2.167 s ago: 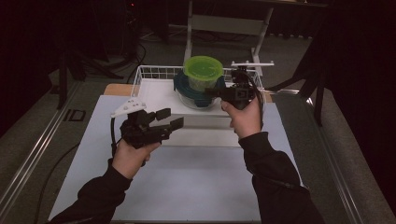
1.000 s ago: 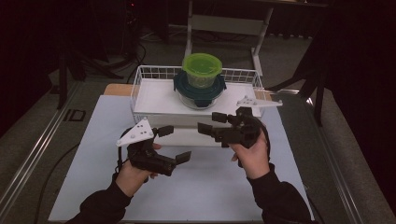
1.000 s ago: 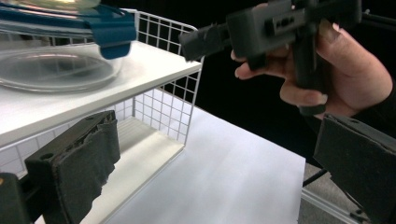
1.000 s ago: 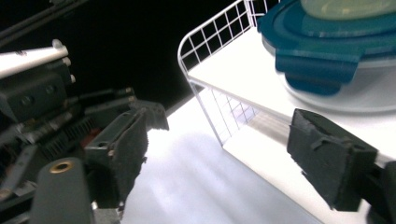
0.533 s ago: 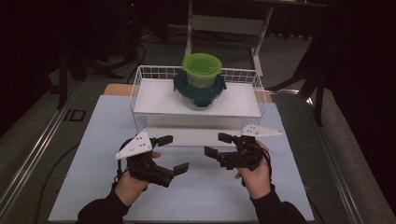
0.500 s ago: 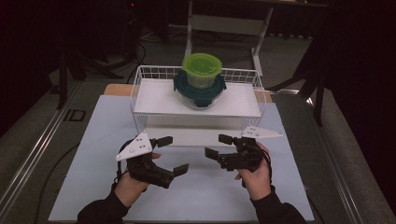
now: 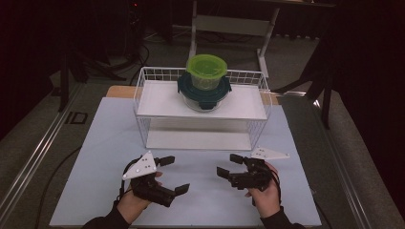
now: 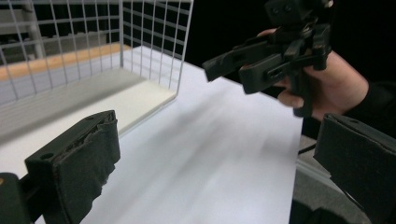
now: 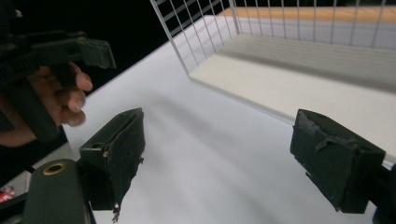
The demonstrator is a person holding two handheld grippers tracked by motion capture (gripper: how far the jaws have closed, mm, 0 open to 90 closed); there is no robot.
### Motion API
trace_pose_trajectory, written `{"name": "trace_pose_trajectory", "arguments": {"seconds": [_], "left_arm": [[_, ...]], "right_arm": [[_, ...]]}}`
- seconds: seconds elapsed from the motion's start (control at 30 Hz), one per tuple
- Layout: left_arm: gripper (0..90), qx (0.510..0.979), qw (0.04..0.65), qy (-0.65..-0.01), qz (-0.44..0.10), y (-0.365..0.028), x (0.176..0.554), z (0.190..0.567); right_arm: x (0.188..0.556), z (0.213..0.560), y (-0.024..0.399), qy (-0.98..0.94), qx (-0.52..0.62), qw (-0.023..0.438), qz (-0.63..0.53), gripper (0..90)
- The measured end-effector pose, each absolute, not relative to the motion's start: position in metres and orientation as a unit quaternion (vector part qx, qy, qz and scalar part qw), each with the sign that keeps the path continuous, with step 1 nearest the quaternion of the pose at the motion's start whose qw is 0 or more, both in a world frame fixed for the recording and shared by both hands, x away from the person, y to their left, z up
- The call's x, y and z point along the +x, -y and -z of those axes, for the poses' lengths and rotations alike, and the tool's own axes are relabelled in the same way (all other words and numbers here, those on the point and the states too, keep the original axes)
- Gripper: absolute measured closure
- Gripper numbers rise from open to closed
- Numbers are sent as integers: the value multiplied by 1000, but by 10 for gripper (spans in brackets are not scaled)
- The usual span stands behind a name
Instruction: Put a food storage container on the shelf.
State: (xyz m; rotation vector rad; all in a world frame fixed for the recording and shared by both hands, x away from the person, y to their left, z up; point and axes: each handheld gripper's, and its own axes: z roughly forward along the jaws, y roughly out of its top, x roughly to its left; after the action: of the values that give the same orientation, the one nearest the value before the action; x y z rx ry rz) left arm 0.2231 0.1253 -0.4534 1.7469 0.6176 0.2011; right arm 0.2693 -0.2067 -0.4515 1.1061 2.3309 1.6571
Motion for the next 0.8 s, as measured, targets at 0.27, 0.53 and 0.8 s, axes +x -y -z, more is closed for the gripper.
{"name": "trace_pose_trajectory", "arguments": {"seconds": [0.27,0.53,0.8], "left_arm": [[1,760,584,-277,-73,-136,216,479],[1,762,577,-284,-80,-150,210,490],[1,766,569,-288,-84,-161,203,498]], "right_arm": [[263,469,227,-759,378,50,-528,172],[251,481,245,-764,381,61,-518,172],[238,489,259,-765,391,66,-508,172]]}}
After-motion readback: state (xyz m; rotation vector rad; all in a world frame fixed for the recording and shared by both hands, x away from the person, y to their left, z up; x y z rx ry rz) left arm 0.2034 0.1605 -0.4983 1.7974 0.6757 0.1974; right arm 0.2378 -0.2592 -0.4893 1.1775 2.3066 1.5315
